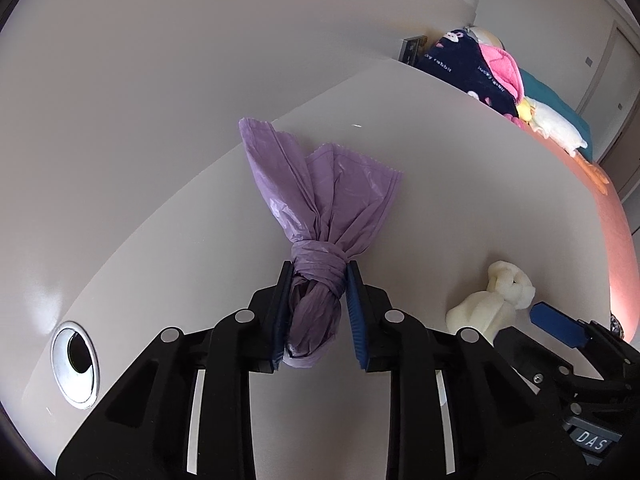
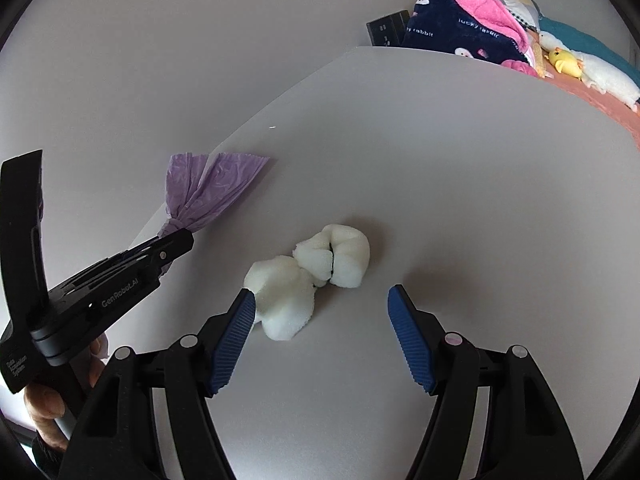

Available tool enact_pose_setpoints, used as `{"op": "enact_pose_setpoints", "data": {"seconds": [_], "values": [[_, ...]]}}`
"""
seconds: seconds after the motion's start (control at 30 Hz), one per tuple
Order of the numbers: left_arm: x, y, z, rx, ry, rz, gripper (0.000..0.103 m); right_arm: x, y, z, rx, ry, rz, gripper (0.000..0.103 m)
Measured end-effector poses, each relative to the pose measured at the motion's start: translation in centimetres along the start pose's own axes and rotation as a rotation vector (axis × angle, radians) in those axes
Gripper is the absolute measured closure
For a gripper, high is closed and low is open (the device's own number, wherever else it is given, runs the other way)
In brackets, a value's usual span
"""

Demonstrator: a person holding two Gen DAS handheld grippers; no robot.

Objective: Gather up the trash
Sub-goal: 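Grasp the tied purple bag with the left tool while the right tool grasps the white foam pieces, then carry the purple bag and white foam over the black trash bag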

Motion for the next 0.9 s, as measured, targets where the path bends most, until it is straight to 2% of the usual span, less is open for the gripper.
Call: {"op": "enact_pose_setpoints", "data": {"seconds": [0.27,0.33,0.53,0.9], "values": [[-0.1,-0.4,0.6,-0.008,-0.021,0.012,0.078,-1.7,-1.6,-2.2,0.04,0.072,0.017,0.033],[-0.1,-0.4,0.8,-0.016,-0.026,0.015,0.078,-1.8,-1.6,-2.5,0.042,0.06,0.017,0.044],[0.2,-0.2,1.0,-0.033,-0.019,0.02,0.078,-1.0,-1.8,-1.6,0.04,0.024,0.018,0.057],[1.7,0.4,2.2,-0.084,0.003,0.047,0.078,2.8,-0.6,2.0,0.029,0.07,0.076,0.059]]}}
Point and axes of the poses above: each gripper's, at about its wrist camera, not at the fingertips, and x roughly against the way its jaws point, z to its right, y to its underside, the point moved 9 cm from there along -x, roughly the way its jaws point, and after that the axes turned 10 degrees about -z, right-handed, at the moved point
